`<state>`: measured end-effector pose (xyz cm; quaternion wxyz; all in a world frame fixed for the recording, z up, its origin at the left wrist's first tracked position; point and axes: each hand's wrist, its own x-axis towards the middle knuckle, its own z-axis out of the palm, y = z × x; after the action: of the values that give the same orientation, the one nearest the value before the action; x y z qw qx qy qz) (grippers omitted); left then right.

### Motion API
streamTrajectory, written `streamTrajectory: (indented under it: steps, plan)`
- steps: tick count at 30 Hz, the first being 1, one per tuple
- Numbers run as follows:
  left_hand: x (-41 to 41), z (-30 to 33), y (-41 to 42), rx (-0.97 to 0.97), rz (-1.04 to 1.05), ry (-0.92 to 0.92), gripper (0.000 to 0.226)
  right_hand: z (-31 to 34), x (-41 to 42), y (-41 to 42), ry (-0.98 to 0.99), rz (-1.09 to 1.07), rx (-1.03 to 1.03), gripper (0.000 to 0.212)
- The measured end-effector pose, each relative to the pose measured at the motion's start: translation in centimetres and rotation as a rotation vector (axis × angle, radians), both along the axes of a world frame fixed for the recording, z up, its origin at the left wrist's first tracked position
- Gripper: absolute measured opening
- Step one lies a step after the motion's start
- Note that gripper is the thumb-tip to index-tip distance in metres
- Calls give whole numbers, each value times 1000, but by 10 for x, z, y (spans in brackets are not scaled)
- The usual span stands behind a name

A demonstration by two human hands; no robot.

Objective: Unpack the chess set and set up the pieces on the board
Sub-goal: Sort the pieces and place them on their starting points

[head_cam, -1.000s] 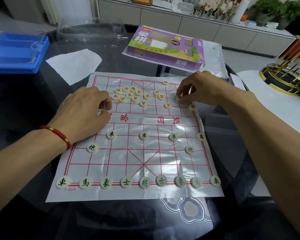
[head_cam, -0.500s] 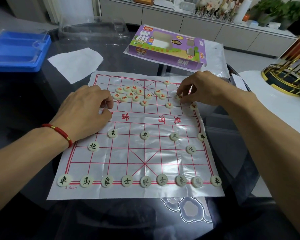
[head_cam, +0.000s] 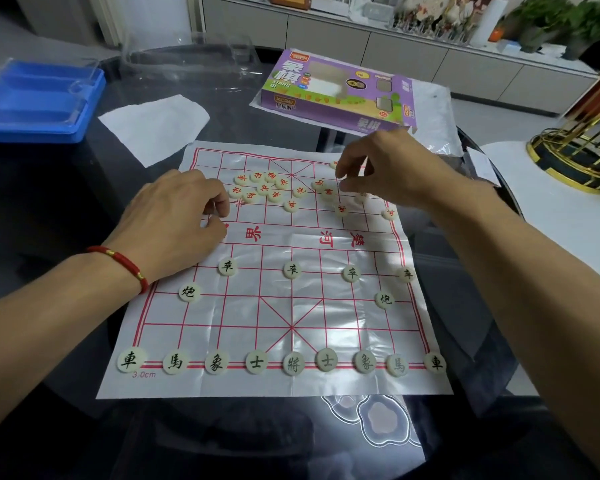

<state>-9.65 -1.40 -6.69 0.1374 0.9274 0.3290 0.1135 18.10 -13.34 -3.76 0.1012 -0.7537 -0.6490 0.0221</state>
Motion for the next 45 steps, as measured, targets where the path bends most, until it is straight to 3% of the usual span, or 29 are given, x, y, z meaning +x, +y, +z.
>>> streamTrajectory:
  steps: [12,21,28,45]
  plan:
    - [-1,-1,1,-4,-7,-8,12,-10,-15,16,-50,-48,-72,20]
    - [0,-5,6,-39,-10,-34,10,-7,-22,56,-11,7,82,26]
    - [-1,-6,10,-54,-18,-60,9,-10,-18,89,-34,10,-31,24]
    - [-2,-10,12,-52,-22,-92,9,-10,-16,100,-23,15,-71,29]
